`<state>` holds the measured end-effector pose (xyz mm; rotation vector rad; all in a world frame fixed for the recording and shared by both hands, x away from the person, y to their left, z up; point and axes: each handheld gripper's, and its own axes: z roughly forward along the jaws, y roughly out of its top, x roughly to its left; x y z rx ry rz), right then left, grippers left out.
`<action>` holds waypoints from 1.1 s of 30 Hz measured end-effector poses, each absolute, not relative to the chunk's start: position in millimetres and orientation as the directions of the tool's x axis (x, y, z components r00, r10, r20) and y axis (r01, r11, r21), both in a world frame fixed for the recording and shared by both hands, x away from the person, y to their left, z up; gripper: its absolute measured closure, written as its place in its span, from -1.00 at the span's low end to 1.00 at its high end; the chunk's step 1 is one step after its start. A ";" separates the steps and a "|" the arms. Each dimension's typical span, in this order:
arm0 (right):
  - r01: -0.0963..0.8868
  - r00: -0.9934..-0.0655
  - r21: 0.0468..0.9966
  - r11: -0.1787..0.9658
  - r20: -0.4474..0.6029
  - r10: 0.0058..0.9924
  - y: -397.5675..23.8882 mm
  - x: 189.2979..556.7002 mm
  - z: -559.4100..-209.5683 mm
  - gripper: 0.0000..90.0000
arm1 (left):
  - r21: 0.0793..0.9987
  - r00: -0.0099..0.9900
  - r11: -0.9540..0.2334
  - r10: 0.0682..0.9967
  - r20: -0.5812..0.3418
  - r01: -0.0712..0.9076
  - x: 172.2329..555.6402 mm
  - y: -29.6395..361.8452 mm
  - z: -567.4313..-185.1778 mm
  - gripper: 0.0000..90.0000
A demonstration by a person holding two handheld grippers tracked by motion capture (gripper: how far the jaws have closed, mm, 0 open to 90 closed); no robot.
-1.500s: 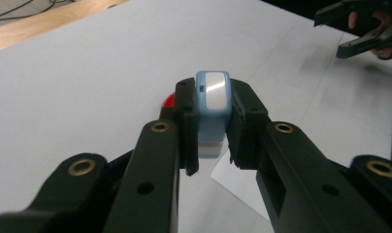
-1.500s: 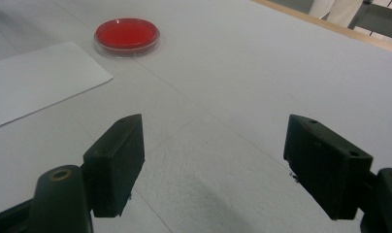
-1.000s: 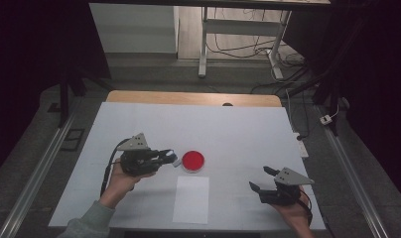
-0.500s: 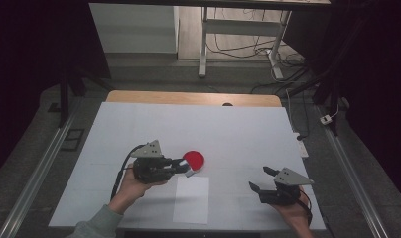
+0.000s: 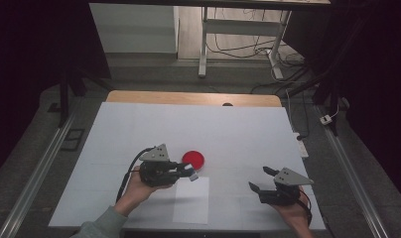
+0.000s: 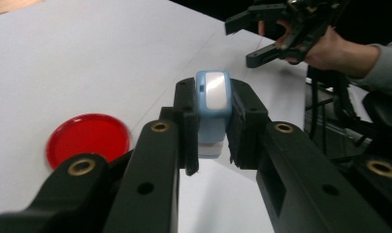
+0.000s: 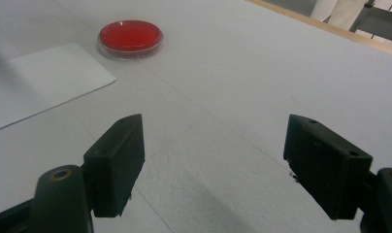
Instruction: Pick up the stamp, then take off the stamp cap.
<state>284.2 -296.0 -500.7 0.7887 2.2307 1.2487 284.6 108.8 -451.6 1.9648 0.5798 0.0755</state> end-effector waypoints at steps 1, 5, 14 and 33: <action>0.255 -0.731 0.870 0.421 -0.112 0.673 -296.1 284.3 -500.7 -0.50 | 0.866 0.880 -0.342 0.429 -0.202 0.366 285.0 109.4 -452.0 0.68; 0.253 -0.730 0.871 0.421 -0.114 0.674 -296.3 284.1 -500.0 -0.50 | 0.868 0.877 -0.333 0.435 -0.204 0.367 285.8 110.9 -451.8 0.68; 0.264 -0.731 0.868 0.421 -0.105 0.674 -294.8 284.2 -498.8 -0.48 | 0.868 0.875 -0.331 0.438 -0.207 0.370 286.7 111.7 -451.9 0.68; 0.258 -0.768 0.870 0.421 -0.080 0.635 -264.8 285.2 -495.0 -0.44 | 0.868 0.864 -0.317 0.454 -0.215 0.382 291.6 113.6 -453.8 0.68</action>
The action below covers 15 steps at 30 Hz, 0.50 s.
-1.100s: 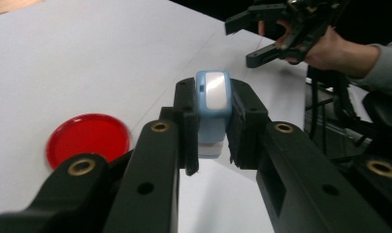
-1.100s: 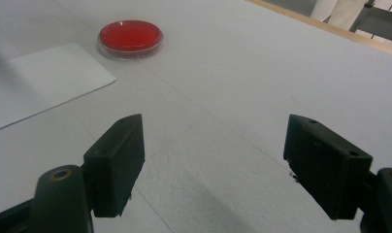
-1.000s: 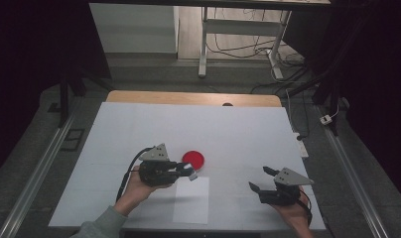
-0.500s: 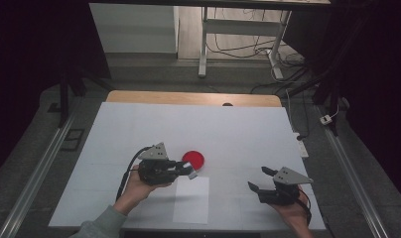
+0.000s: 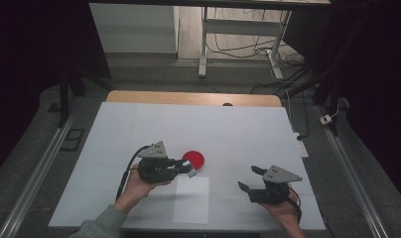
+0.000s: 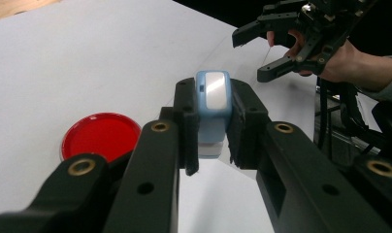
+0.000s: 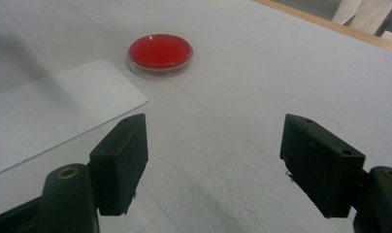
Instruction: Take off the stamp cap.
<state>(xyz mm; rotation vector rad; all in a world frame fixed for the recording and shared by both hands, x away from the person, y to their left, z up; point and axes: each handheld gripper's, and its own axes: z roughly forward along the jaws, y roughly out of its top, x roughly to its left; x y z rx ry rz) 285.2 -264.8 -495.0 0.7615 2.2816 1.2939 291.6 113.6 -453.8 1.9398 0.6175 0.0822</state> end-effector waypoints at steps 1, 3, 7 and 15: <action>0.258 -0.768 0.870 0.421 -0.079 0.635 -262.5 285.1 -495.2 -0.44 | 0.868 0.864 -0.317 0.456 -0.215 0.383 291.8 113.6 -454.1 0.68; 0.254 -0.771 0.871 0.421 -0.080 0.632 -258.4 285.3 -495.6 -0.44 | 0.867 0.863 -0.318 0.457 -0.215 0.385 291.9 113.6 -454.3 0.68; 0.255 -0.780 0.871 0.419 -0.071 0.622 -250.9 287.4 -497.8 -0.44 | 0.867 0.861 -0.316 0.460 -0.215 0.385 292.3 113.7 -454.3 0.68; 0.250 -0.791 0.869 0.426 -0.070 0.608 -240.6 288.6 -500.3 -0.43 | 0.866 0.858 -0.315 0.466 -0.216 0.389 293.4 112.7 -455.6 0.68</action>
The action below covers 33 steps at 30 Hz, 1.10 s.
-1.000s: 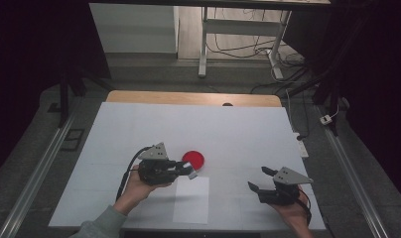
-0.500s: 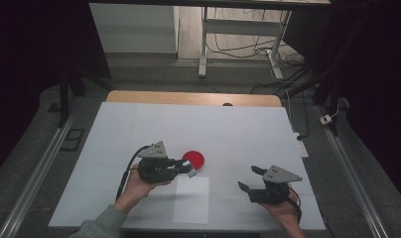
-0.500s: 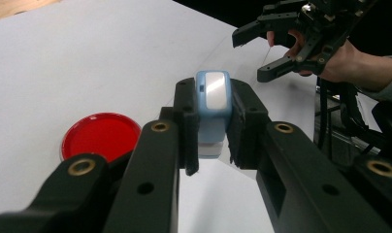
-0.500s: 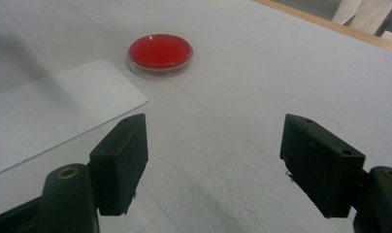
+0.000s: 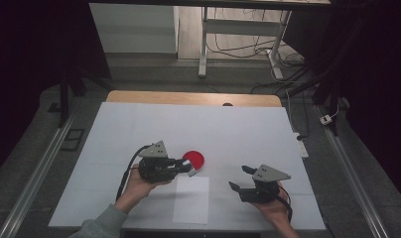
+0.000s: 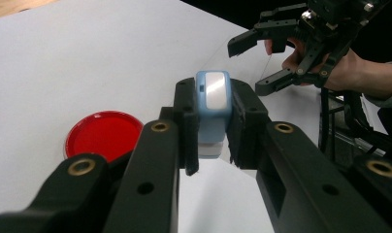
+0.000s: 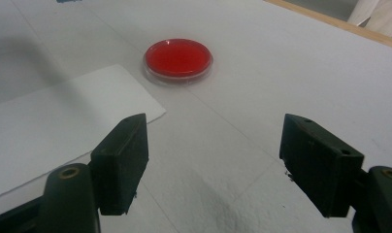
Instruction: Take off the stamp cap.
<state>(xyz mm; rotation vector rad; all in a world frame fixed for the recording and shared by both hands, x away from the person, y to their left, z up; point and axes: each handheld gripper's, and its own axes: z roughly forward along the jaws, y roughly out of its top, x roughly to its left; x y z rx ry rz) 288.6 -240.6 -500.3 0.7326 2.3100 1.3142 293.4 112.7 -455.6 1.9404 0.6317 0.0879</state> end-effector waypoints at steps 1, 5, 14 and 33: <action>0.250 -0.789 0.867 0.431 -0.076 0.610 -239.0 288.2 -500.2 -0.43 | 0.866 0.858 -0.316 0.466 -0.216 0.389 293.3 112.5 -455.6 0.68; 0.237 -0.800 0.870 0.433 -0.078 0.595 -229.8 288.3 -501.1 -0.42 | 0.866 0.859 -0.315 0.465 -0.215 0.388 293.2 112.1 -455.6 0.68; 0.222 -0.818 0.865 0.451 -0.087 0.568 -213.5 290.8 -501.2 -0.42 | 0.866 0.859 -0.317 0.466 -0.213 0.387 293.4 112.3 -455.8 0.68; 0.190 -0.844 0.872 0.451 -0.090 0.529 -188.0 290.7 -496.9 -0.39 | 0.865 0.856 -0.312 0.467 -0.220 0.393 294.7 111.6 -457.3 0.68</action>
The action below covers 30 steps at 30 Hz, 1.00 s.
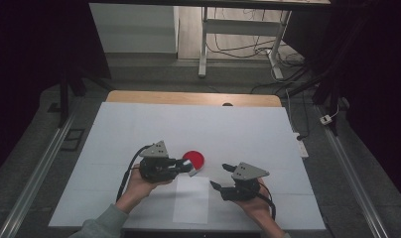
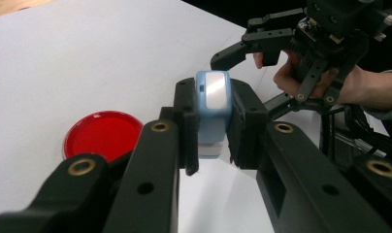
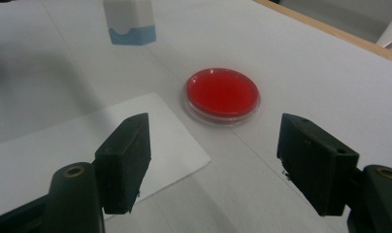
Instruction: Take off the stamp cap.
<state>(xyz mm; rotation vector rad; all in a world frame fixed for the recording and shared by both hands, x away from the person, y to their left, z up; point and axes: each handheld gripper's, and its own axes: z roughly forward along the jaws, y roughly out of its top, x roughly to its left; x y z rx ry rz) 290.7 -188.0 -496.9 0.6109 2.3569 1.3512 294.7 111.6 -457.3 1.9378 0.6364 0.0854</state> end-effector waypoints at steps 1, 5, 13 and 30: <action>0.186 -0.846 0.872 0.453 -0.093 0.526 -186.4 291.0 -496.6 -0.39 | 0.865 0.856 -0.312 0.467 -0.220 0.393 294.7 111.6 -457.3 0.68; 0.178 -0.850 0.870 0.460 -0.100 0.517 -180.8 290.4 -495.8 -0.39 | 0.865 0.856 -0.312 0.467 -0.220 0.392 294.6 111.7 -457.3 0.68; 0.177 -0.850 0.866 0.467 -0.104 0.516 -173.0 290.4 -495.5 -0.39 | 0.864 0.856 -0.313 0.467 -0.221 0.393 294.7 111.6 -457.5 0.68; 0.155 -0.869 0.859 0.487 -0.116 0.481 -154.2 288.8 -495.9 -0.37 | 0.865 0.854 -0.308 0.469 -0.224 0.396 295.3 112.3 -457.5 0.68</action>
